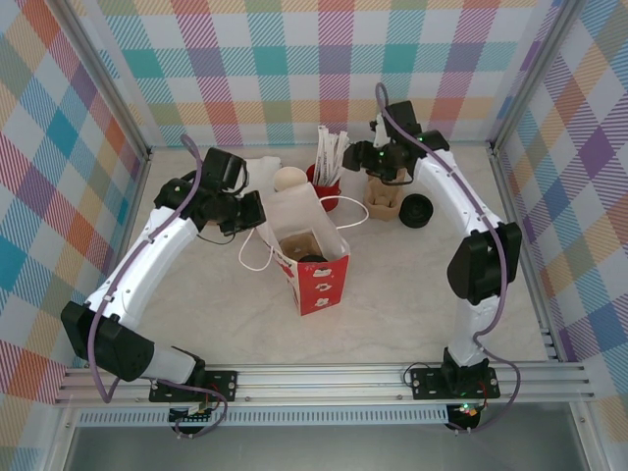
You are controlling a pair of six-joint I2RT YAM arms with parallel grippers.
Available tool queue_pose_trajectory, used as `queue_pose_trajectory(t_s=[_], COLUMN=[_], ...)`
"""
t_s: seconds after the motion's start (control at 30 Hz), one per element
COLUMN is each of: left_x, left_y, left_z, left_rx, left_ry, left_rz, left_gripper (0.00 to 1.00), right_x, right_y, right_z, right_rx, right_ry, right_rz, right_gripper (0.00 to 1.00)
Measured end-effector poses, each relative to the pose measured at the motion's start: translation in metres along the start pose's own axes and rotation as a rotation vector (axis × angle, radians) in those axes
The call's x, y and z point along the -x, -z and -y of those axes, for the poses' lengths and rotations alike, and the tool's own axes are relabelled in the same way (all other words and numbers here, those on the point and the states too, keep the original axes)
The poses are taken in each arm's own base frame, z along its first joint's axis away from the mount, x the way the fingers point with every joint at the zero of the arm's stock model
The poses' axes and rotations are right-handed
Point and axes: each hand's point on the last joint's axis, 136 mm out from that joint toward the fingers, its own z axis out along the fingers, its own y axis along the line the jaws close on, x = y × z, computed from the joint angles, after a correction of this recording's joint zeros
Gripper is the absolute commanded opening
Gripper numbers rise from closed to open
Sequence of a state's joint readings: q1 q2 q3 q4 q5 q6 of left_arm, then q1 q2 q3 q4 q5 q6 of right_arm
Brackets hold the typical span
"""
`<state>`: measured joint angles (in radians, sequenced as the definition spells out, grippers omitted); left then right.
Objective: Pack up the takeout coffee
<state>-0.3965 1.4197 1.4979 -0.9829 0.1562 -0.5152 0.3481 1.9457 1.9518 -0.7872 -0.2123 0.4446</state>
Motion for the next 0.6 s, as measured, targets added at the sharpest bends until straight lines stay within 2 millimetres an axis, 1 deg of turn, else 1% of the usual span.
queue_pose_trajectory(t_s=[0.1, 0.27, 0.37, 0.47, 0.53, 0.6], left_x=[0.001, 0.001, 0.001, 0.001, 0.001, 0.001], left_y=[0.0, 0.0, 0.0, 0.0, 0.0, 0.0], left_z=[0.002, 0.004, 0.004, 0.004, 0.004, 0.004], left_rx=[-0.011, -0.022, -0.022, -0.022, -0.022, -0.022], left_ry=[-0.001, 0.003, 0.006, 0.009, 0.009, 0.009], left_rz=[0.002, 0.002, 0.003, 0.002, 0.002, 0.002], left_gripper=[0.06, 0.06, 0.06, 0.06, 0.06, 0.06], right_x=[0.005, 0.009, 0.006, 0.004, 0.003, 0.003], right_y=[-0.009, -0.022, -0.027, -0.026, -0.026, -0.025], right_z=[-0.006, -0.007, -0.004, -0.003, -0.003, -0.003], right_rx=[0.004, -0.005, -0.022, -0.035, -0.041, -0.045], right_ry=[-0.006, -0.02, -0.031, -0.034, -0.028, -0.027], right_rz=[0.003, -0.001, -0.014, -0.022, -0.024, -0.024], right_gripper=[0.59, 0.48, 0.36, 0.24, 0.12, 0.05])
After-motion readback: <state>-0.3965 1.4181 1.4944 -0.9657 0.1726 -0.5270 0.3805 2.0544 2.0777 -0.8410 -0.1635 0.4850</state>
